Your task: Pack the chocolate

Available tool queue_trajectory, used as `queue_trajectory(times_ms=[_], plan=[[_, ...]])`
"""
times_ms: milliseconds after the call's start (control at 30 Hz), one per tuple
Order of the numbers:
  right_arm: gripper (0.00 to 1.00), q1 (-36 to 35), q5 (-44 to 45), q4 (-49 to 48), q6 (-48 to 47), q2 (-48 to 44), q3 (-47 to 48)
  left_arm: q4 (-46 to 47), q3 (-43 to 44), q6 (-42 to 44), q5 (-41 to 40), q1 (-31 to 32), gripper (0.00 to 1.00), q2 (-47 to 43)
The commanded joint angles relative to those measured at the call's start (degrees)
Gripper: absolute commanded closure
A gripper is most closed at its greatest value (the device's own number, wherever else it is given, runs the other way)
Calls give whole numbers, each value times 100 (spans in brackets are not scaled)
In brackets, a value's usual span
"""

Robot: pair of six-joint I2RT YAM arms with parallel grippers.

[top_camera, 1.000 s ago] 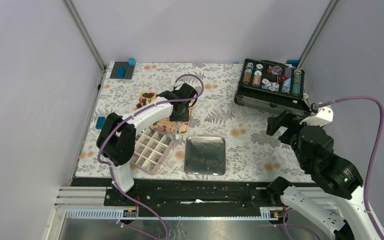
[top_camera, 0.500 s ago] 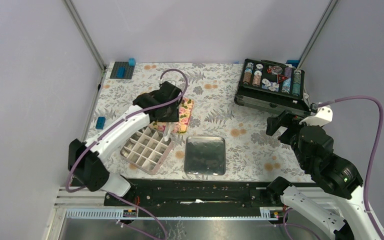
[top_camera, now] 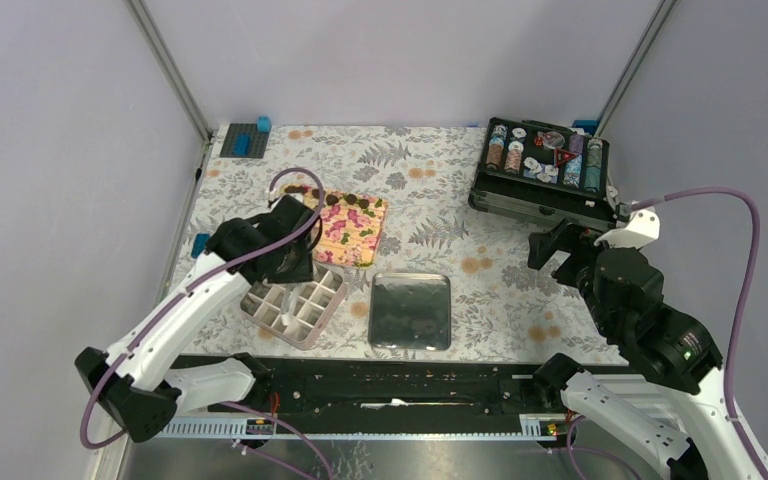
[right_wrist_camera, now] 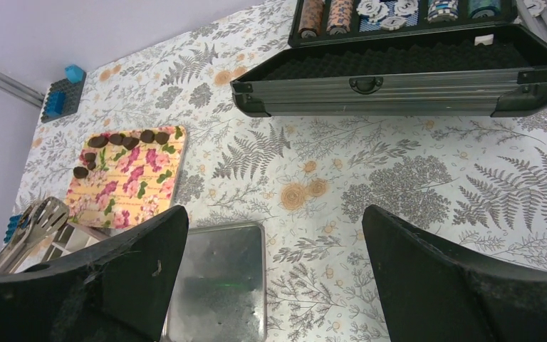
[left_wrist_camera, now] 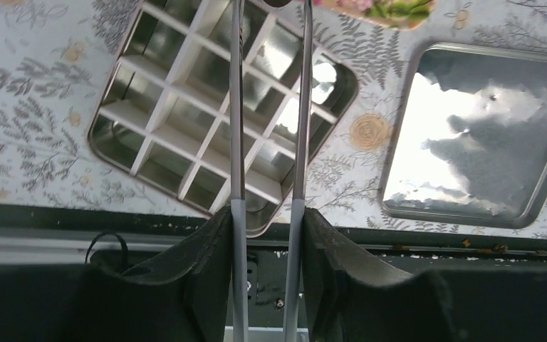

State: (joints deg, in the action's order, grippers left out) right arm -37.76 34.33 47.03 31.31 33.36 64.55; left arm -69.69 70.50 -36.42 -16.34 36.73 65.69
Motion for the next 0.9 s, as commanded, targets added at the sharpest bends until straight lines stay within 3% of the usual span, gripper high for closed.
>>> queue_trajectory(times_ms=[0, 433, 867], plan=[[1, 7, -147, -325, -18, 114, -18, -436, -98, -510, -434, -34, 84, -341], [0, 6, -196, -389, 56, 131, -85, -823, -300, -578, -939, -41, 83, -436], [0, 13, -225, -403, 50, 108, -150, 7, -823, -265, -797, -346, 82, -334]])
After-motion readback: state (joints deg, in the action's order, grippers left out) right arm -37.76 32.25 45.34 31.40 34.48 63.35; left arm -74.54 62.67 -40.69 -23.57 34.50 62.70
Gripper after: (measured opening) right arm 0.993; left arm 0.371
